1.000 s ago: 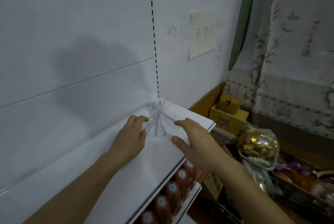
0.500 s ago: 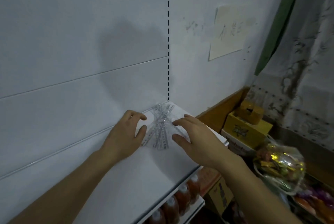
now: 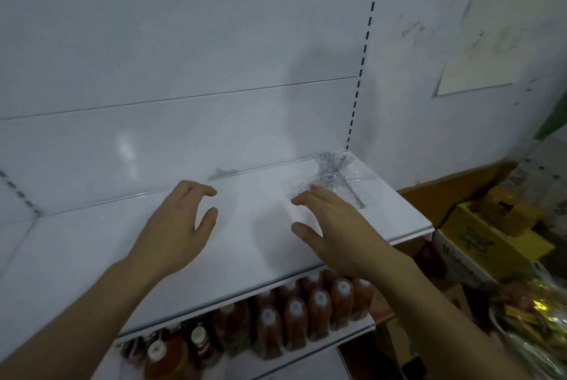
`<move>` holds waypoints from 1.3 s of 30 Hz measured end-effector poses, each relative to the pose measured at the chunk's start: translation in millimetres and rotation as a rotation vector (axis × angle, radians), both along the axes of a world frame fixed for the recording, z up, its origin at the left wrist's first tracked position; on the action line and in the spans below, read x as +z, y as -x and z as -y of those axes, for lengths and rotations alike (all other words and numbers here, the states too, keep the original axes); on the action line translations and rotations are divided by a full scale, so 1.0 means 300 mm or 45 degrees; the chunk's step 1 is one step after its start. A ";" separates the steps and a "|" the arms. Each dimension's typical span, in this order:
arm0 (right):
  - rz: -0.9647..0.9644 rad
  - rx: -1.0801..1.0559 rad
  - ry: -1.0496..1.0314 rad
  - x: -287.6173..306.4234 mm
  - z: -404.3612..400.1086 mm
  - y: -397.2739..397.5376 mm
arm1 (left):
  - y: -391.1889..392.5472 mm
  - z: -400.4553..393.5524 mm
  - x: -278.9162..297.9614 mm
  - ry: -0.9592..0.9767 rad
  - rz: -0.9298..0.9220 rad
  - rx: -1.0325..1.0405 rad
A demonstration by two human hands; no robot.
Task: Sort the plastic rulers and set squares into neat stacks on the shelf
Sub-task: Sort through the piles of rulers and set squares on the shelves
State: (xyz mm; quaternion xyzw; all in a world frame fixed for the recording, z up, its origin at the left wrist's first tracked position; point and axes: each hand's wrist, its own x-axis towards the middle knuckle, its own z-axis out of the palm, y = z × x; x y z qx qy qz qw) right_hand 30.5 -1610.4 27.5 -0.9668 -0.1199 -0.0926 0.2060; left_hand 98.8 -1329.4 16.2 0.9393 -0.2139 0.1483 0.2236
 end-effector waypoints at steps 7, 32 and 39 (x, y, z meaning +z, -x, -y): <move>0.013 0.331 0.054 0.061 -0.371 -0.020 | 0.188 -0.402 0.045 -0.086 0.050 0.294; -0.004 1.340 0.283 0.175 -2.536 0.362 | 1.227 -2.289 0.170 -0.220 -0.108 1.311; 0.060 1.642 0.351 0.199 -3.081 0.466 | 1.427 -2.659 0.194 -0.210 -0.155 1.598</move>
